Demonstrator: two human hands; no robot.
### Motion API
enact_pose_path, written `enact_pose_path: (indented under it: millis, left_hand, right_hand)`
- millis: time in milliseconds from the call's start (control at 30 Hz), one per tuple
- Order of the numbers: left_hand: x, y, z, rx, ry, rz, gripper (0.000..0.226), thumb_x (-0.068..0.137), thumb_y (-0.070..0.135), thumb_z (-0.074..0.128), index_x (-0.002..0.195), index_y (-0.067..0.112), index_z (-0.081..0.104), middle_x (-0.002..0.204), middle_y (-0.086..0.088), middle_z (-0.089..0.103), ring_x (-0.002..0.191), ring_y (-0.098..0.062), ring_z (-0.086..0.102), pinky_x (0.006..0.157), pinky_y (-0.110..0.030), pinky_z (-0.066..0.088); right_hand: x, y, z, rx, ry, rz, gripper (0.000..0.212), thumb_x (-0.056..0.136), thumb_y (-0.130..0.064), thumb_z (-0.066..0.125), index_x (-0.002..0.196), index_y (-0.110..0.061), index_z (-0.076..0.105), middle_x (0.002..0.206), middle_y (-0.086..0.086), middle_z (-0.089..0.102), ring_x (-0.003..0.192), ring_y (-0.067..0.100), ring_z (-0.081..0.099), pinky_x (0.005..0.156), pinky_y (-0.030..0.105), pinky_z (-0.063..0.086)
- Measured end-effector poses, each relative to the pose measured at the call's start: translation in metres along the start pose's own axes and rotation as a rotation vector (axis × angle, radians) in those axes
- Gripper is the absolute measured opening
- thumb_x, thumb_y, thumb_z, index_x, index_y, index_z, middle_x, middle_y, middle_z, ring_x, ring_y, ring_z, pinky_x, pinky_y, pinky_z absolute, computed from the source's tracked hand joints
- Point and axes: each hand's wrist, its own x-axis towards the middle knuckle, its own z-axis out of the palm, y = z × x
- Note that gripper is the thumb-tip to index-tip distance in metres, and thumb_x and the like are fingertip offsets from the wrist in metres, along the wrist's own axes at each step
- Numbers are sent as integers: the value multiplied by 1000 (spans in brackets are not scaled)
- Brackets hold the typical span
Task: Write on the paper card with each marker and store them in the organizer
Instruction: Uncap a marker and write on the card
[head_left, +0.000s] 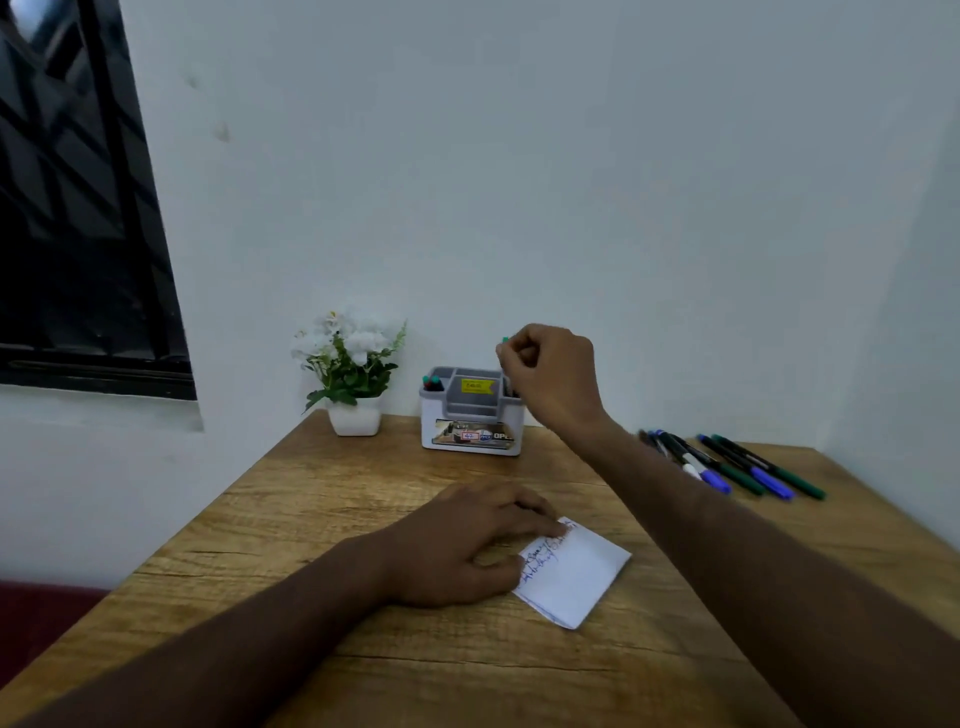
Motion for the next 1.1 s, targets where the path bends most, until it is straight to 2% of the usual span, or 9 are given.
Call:
enact_pose_path:
  millis: [67,133,267,400,567,667,767,900,1100]
  left_hand:
    - [-1,2,0,9,35,15,53,102,30,59,154,36,50,157,21,42,144,5,34,120,-30,32]
    - [-2,5,-1,-6,76,59,50,100,25,61,149,34,55,153,21,46,142,5,38,116,-22,34]
    - [-2,10,0,-71,133,150,47,94,8,65,138,25,67,146,17,59,138,2,51,111,-28,47]
    - [-1,11,0,-82,148,162,52,89,1,67,134,27,71,142,20,63,135,3,56,104,-31,55]
    - [-1,7,4,-52,138,137,53,90,4,67,133,36,69,139,23,63,134,5,55,104,-29,54]
    - [-3,10,2,-72,134,135,51,91,1,65,133,29,70,138,20,64,134,3,57,107,-27,52]
    - [-1,9,2,-52,128,137,50,92,3,64,134,30,68,138,19,64,133,3,57,107,-30,53]
    - [-1,8,2,-46,110,125,51,92,4,62,132,35,67,138,21,64,132,4,57,106,-30,53]
    - [-2,12,0,-58,101,131,46,97,5,59,134,30,68,138,19,64,133,4,56,107,-28,52]
  right_hand:
    - [-29,17,-22,-103,0,-34,13,95,-21,73,85,-15,77,71,-6,71,64,2,63,65,10,44]
    - [-54,38,-44,-221,-76,-8,8,94,-20,73,91,-16,79,76,-4,75,69,6,67,71,21,52]
    - [-86,73,-87,-616,-261,76,21,101,-19,61,116,-16,76,106,4,76,102,24,69,93,38,56]
    - [-96,84,-108,-923,-353,106,22,106,-17,48,110,-16,70,109,7,71,112,34,61,95,43,51]
    - [-95,89,-105,-840,-392,89,20,103,-26,56,108,-21,75,108,4,74,116,29,59,102,48,45]
    - [-99,90,-106,-545,-238,37,14,96,-27,70,104,-24,81,90,-7,79,92,15,70,90,38,59]
    - [-98,85,-108,-573,-163,1,17,97,-28,69,106,-25,82,90,-5,80,92,21,70,87,41,61]
    - [-100,79,-106,-612,-279,62,25,100,-38,66,112,-21,80,94,0,79,93,19,70,87,37,59]
    - [-105,75,-90,-586,-433,91,23,102,-19,60,123,-22,69,112,3,75,106,21,70,92,40,59]
